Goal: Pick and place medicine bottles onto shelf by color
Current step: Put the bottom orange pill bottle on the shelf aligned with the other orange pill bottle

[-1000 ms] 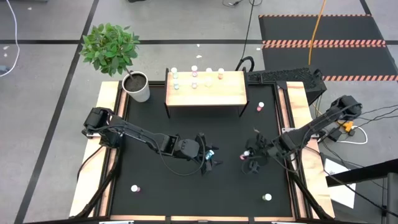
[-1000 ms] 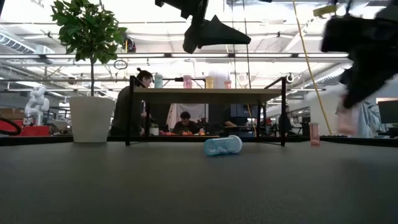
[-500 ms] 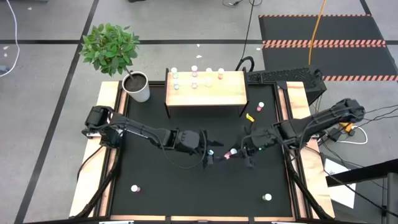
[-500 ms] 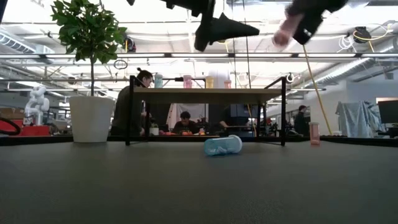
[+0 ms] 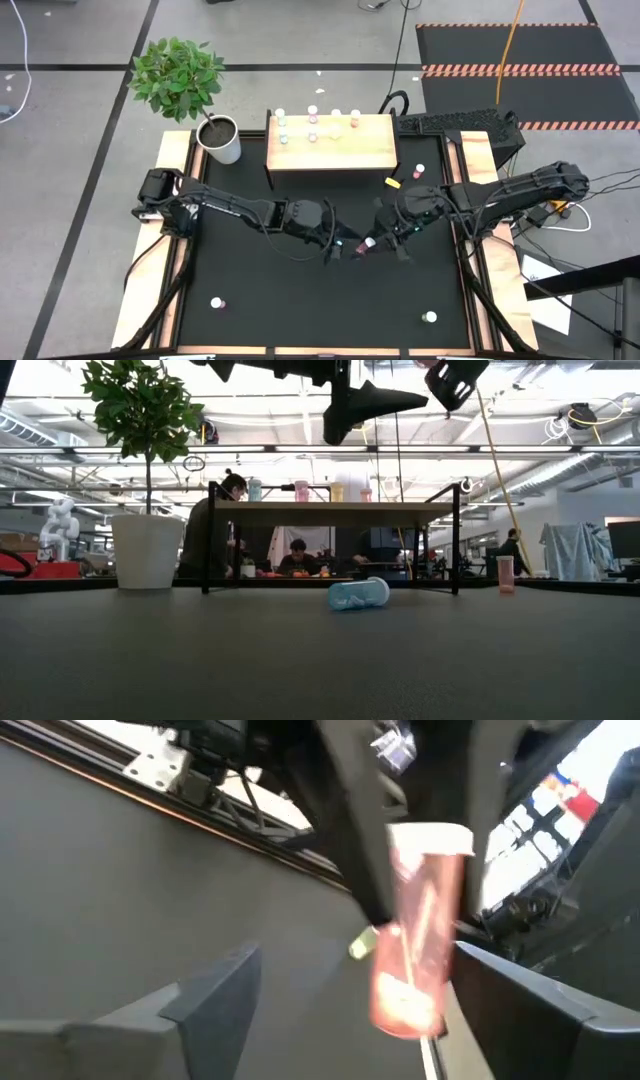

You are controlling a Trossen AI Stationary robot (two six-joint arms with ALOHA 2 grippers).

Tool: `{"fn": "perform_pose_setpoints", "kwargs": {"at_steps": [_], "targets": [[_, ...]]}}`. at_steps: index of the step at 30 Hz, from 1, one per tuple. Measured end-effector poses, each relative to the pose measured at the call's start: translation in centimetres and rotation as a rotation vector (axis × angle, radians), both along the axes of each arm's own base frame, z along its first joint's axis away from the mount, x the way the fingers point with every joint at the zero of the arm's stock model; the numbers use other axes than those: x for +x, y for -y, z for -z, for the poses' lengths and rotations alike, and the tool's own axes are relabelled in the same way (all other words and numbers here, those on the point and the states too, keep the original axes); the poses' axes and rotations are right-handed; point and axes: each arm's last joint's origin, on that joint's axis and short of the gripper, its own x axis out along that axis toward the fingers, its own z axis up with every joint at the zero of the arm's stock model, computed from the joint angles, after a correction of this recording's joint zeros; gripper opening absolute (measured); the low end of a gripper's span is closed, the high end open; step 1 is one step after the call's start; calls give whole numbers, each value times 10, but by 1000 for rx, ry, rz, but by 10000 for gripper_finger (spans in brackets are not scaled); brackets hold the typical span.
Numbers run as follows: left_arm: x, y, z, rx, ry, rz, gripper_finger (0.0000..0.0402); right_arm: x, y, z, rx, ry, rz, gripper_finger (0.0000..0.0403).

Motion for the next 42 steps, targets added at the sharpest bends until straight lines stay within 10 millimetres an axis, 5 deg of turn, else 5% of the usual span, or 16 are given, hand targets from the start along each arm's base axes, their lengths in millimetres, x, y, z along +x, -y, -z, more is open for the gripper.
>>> {"fn": "perform_pose_setpoints", "kwargs": {"at_steps": [19, 26, 34, 38, 42], "targets": [[6, -64, -24, -148, 83, 282, 93, 7, 36, -9, 68, 75, 95, 120], [7, -88, -34, -106, 138, 256, 105, -2, 51, -22, 60, 146, 196, 179], [7, -97, -57, -45, 366, 259, 104, -58, 60, -63, 61, 341, 460, 245], [5, -100, -73, 40, 554, 185, 103, -72, 56, -60, 82, 325, 527, 249], [4, -105, -79, 73, 626, 74, 116, -65, 52, -50, 109, 348, 516, 248]]}}
